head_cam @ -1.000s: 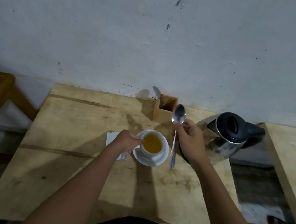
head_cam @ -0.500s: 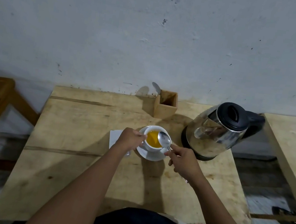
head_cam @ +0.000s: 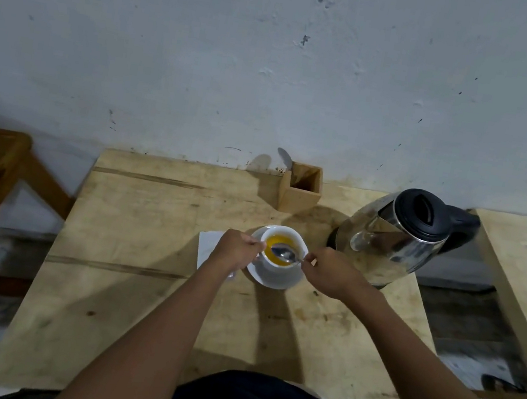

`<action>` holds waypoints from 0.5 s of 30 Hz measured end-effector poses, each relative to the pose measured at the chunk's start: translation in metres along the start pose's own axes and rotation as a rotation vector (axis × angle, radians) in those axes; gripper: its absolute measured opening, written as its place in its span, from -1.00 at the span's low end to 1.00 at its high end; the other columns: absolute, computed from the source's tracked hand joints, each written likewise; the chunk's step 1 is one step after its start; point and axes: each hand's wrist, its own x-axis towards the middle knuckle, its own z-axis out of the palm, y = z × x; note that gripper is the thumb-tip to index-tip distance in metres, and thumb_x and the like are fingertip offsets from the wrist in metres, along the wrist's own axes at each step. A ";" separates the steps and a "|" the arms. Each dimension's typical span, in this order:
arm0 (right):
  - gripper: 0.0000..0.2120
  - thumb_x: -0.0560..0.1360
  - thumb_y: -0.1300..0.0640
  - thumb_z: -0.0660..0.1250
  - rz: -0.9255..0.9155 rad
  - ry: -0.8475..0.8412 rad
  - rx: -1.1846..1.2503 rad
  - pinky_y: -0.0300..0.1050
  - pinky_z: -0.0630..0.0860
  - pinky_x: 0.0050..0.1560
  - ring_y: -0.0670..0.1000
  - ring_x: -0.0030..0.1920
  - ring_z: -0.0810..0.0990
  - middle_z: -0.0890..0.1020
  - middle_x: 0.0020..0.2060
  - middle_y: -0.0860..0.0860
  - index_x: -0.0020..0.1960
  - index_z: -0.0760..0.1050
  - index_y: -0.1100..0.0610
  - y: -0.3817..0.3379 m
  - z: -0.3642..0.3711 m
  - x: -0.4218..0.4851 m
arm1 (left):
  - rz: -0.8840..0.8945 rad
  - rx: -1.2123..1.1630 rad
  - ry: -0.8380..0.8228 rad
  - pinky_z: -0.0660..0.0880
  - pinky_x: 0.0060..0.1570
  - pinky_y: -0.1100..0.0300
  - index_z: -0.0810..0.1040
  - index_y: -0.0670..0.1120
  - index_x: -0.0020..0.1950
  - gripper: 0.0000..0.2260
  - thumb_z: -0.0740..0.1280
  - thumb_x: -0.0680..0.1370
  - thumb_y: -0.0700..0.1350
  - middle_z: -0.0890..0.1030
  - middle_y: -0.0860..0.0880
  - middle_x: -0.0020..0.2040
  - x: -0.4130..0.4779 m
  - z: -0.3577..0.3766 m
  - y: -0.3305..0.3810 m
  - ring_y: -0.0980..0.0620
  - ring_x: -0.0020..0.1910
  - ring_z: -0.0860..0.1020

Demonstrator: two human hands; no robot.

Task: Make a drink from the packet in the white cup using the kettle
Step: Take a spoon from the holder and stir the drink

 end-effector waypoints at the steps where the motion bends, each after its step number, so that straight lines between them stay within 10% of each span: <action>1: -0.71 0.60 0.08 0.18 -0.022 -0.058 -0.019 -0.20 0.41 -0.41 0.04 -0.34 0.59 0.59 -0.33 -0.01 0.09 0.64 0.15 0.000 -0.004 0.001 | 0.001 -0.001 0.000 0.44 -0.32 0.21 0.68 -0.14 0.09 -0.73 0.39 0.51 0.00 0.66 -0.06 -0.21 0.000 0.000 0.000 0.09 -0.39 0.50; 5: -0.63 0.65 0.15 0.09 -0.144 -0.172 -0.260 -0.12 0.45 -0.03 0.12 0.17 0.58 0.57 0.28 0.09 0.40 0.47 0.01 0.001 -0.015 0.001 | -0.002 -0.009 0.006 0.45 -0.32 0.21 0.68 -0.12 0.09 -0.74 0.38 0.52 0.00 0.66 -0.05 -0.19 -0.001 0.001 -0.002 0.09 -0.34 0.53; 10: -0.72 0.66 0.03 0.09 -0.207 -0.079 -0.597 -0.18 0.35 -0.40 0.05 -0.09 0.61 0.66 0.02 0.02 0.21 0.53 0.01 -0.006 -0.028 0.002 | -0.023 -0.039 0.003 0.50 -0.23 0.12 0.69 -0.11 0.05 -0.76 0.40 0.50 0.02 0.68 -0.06 -0.19 -0.001 0.002 -0.002 0.02 -0.32 0.56; 15: -0.73 0.60 0.05 0.14 -0.276 -0.085 -0.699 -0.13 0.46 -0.24 0.04 -0.10 0.61 0.66 0.02 -0.01 0.22 0.52 -0.01 -0.021 -0.033 0.013 | -0.023 -0.058 -0.001 0.54 -0.12 0.09 0.69 -0.13 0.04 -0.76 0.41 0.50 0.00 0.69 -0.06 -0.16 0.001 0.002 -0.003 -0.06 -0.11 0.65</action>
